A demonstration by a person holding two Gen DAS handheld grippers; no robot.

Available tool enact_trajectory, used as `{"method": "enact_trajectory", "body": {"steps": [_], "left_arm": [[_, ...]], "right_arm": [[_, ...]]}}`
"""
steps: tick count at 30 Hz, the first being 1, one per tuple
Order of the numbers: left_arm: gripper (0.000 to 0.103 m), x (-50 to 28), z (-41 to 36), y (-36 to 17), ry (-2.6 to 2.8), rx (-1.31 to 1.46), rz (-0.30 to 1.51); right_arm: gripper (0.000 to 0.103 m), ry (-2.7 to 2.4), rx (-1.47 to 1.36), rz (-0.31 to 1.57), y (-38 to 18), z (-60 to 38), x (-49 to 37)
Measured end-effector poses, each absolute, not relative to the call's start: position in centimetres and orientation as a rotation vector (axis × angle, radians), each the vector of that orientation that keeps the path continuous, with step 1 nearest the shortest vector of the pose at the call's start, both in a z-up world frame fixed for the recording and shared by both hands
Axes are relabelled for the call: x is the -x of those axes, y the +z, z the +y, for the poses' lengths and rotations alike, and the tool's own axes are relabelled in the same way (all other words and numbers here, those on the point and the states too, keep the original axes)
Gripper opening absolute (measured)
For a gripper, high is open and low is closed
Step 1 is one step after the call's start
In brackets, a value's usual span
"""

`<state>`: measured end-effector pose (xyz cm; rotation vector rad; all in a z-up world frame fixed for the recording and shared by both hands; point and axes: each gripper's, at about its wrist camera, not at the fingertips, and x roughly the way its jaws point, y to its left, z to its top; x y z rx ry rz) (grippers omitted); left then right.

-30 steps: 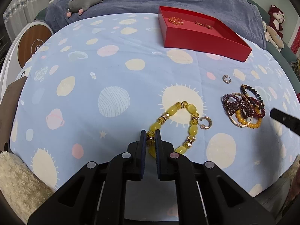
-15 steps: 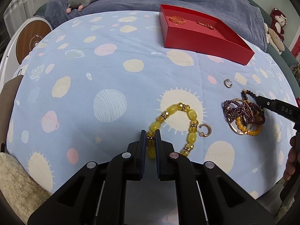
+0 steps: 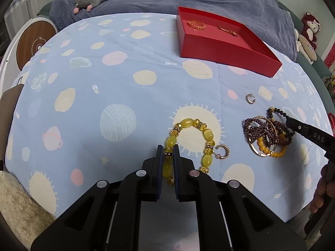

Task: Organize jewelry
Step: 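Grasp the yellow beaded bracelet with the left tool while the right grasps the black-red beaded bracelet, then carry both bracelets into the red box and open both tools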

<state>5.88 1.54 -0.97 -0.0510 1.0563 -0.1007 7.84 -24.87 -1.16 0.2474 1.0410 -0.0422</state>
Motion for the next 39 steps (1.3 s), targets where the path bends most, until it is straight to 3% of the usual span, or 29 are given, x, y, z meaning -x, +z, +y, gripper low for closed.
{"method": "enact_trajectory", "body": {"steps": [23, 39], "left_arm": [[0.009, -6.2, 0.7, 5.6, -0.175, 0.098, 0.985], [0.009, -16.3, -2.6, 13.6, -0.253, 0.101, 0.852]], "right_arm": [[0.007, -0.015, -0.336, 0.932, 4.5, -26.1, -2.8], [0.007, 0.056, -0.313, 0.827, 9.8, -26.7, -13.2]]}}
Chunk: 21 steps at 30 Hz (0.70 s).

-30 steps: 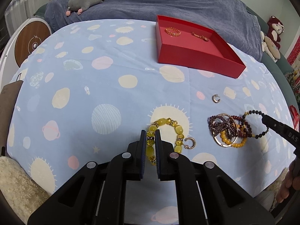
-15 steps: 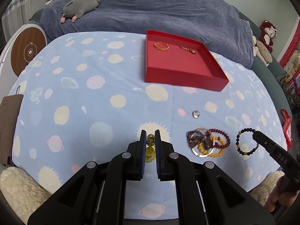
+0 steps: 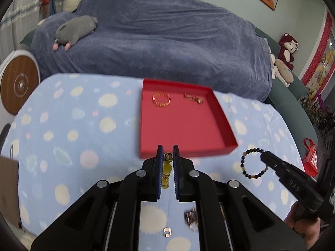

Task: Organize jewelry
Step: 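Carry both bracelets into the red box and open both tools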

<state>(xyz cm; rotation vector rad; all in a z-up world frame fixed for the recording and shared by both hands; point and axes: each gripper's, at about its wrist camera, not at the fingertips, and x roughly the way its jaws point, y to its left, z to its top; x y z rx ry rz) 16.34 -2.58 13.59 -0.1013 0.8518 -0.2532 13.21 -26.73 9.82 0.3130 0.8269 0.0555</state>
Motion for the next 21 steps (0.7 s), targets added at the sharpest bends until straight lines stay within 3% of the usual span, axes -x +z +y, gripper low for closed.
{"method": "enact_trajectory", "body": {"steps": [8, 21], "left_arm": [[0.009, -23.6, -4.6, 15.1, -0.268, 0.099, 0.814], [0.009, -32.7, -7.5, 8.8, -0.287, 0.122, 0.941]], "right_arm": [[0.007, 0.089, -0.300, 0.822, 10.1, -26.3, -20.8], [0.007, 0.115, -0.307, 0.899, 6.4, -25.4, -30.7]]}}
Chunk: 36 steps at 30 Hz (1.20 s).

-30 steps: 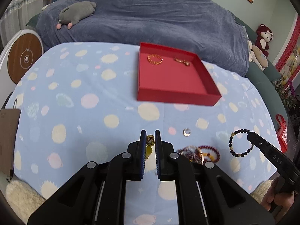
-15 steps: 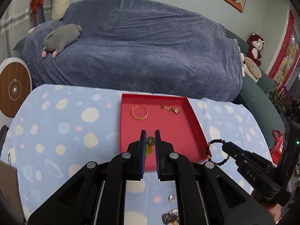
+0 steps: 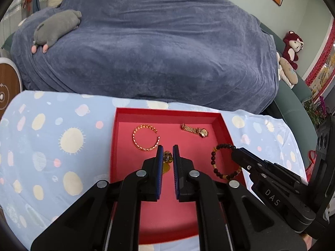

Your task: Organize jewelry

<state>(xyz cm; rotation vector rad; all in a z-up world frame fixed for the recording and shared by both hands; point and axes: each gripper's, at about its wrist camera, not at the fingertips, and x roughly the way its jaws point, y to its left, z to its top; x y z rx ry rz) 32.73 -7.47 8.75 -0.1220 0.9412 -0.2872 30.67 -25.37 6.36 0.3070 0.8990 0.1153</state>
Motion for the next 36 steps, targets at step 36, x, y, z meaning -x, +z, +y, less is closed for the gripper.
{"method": "enact_trajectory", "body": {"steps": [36], "left_arm": [[0.048, -22.7, -2.2, 6.6, -0.193, 0.134, 0.916]], "right_arm": [[0.037, -0.002, -0.289, 0.896, 5.6, -27.8, -19.1]]}}
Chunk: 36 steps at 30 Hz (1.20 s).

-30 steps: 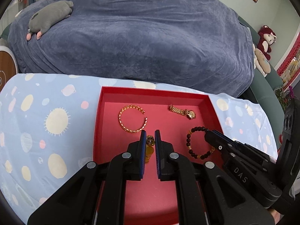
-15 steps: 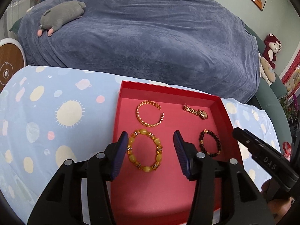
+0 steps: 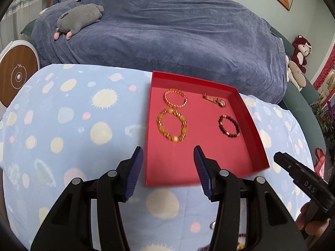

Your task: Organize jewelry

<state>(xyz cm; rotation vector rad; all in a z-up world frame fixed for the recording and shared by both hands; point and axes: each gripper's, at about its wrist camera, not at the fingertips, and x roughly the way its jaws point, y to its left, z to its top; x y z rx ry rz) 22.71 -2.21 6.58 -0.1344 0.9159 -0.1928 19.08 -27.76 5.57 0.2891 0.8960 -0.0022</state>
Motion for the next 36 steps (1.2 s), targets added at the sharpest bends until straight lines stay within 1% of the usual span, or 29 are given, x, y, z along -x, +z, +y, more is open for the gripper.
{"method": "enact_trajectory", "body": {"steps": [9, 16, 27, 29, 32, 34, 36], "left_arm": [[0.048, -16.8, -2.0, 5.9, -0.203, 0.132, 0.954], [0.048, -12.6, -2.2, 4.3, -0.220, 0.113, 1.001], [0.048, -8.0, -1.7, 1.8, -0.212, 0.101, 1.069], [0.048, -7.5, -1.6, 1.5, -0.211, 0.098, 1.077], [0.048, -7.1, -1.6, 1.2, -0.211, 0.098, 1.088], [0.048, -6.9, -1.6, 1.1, -0.211, 0.098, 1.095], [0.048, -6.7, -1.7, 0.9, -0.211, 0.095, 1.100]], "right_arm": [[0.037, -0.002, -0.278, 0.951, 4.1, -26.7, -12.0], [0.037, 0.000, -0.278, 1.022, 1.6, -26.0, -7.4], [0.033, -0.013, -0.254, 1.060, -0.4, -25.0, -6.3], [0.032, -0.015, -0.253, 1.069, -0.9, -24.8, -6.4], [0.027, -0.010, -0.247, 1.082, -1.3, -24.4, -6.6], [0.021, -0.006, -0.235, 1.092, -1.7, -24.1, -6.7], [0.019, -0.007, -0.235, 1.089, -1.9, -24.1, -6.7]]}}
